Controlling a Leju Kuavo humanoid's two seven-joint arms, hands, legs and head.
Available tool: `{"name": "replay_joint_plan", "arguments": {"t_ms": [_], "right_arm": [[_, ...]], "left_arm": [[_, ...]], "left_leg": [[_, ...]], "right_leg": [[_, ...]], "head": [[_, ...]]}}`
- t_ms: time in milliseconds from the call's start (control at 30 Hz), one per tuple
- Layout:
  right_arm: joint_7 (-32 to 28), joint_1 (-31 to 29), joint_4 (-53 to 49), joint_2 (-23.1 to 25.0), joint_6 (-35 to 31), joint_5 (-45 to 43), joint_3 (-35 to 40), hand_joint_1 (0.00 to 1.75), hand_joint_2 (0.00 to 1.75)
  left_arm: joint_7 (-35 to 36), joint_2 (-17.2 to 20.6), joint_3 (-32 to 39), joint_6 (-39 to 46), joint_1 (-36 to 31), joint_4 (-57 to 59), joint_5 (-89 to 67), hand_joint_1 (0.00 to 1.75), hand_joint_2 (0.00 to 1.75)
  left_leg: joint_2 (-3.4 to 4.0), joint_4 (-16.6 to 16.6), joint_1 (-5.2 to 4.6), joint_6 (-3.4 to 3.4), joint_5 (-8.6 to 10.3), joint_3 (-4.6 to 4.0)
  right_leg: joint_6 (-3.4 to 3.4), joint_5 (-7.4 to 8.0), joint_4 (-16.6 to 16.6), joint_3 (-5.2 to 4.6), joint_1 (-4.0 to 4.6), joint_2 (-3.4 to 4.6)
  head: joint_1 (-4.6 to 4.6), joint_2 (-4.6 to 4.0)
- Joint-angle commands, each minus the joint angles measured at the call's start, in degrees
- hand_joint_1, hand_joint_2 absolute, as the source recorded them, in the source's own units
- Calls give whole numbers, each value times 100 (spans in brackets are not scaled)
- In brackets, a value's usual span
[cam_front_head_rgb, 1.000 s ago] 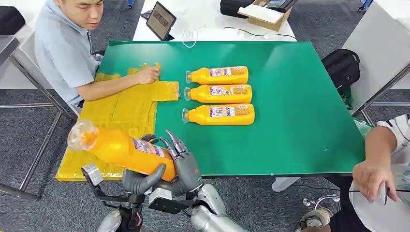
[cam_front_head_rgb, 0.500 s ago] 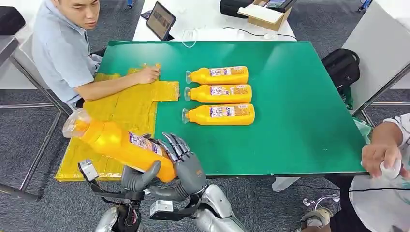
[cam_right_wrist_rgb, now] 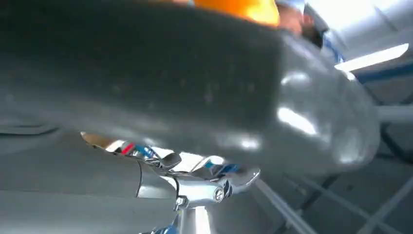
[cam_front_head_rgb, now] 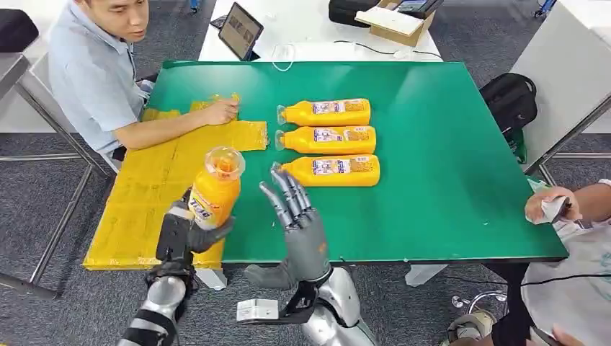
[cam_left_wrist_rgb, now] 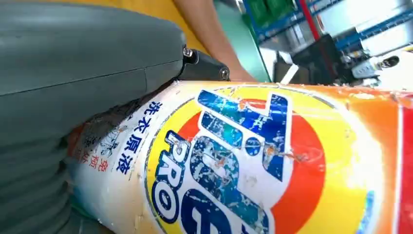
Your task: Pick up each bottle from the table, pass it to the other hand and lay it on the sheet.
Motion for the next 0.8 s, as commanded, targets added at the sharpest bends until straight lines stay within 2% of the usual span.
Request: {"name": "replay_joint_plan", "arguments": {"t_ms": [33, 167, 233, 333, 467, 700, 800], "right_arm": [[4, 647, -817, 215, 2, -210, -572, 0, 0], [4, 801, -715, 212, 2, -823, -945, 0, 0], [4, 837, -640, 143, 2, -1099, -818, 0, 0], [4, 860, -711, 77, 2, -1237, -538, 0, 0], [4, 834, -726, 89, 2, -1310, -431, 0, 0], [4, 834, -726, 89, 2, -1310, -431, 0, 0], [4, 805, -639, 37, 2, -1468, -365, 0, 0]], "left_arm": [[249, 308, 290, -76, -844, 1127, -663, 175, 175], [721, 559, 207, -345, -1194, 1372, -1523, 175, 175], [1056, 704, 81, -575, -1466, 1655, -1977, 175, 175], [1585, 898, -199, -1104, -2187, 2519, -2597, 175, 175], [1862, 1127, -753, -1499, -3070, 3670, -3482, 175, 175], [1862, 1127, -753, -1499, -3070, 3670, -3482, 175, 175], [1981, 1193, -1033, -1669, -3249, 4007, -3891, 175, 175]], "left_leg": [[-18, -3, 6, -6, -4, 12], [-17, -3, 6, -7, -4, 12], [-16, -2, 7, -6, -3, 11], [-19, 2, 9, -9, -4, 9], [-21, 4, 9, -8, 3, 0], [-5, 5, 15, -13, -11, 29], [-8, 4, 13, -12, -9, 27]], "right_leg": [[-9, -10, -3, 17, 7, -17], [-11, -9, -3, 17, 6, -15], [-11, -6, -4, 16, 8, -15], [-14, -9, 1, 16, 10, -17], [-11, -5, 3, 3, 10, -20], [-16, -16, 5, 31, 14, -4], [-15, -17, 6, 31, 11, -7]], "head": [[2, 0], [2, 0], [2, 0], [2, 0], [2, 0], [2, 0], [2, 0]]}}
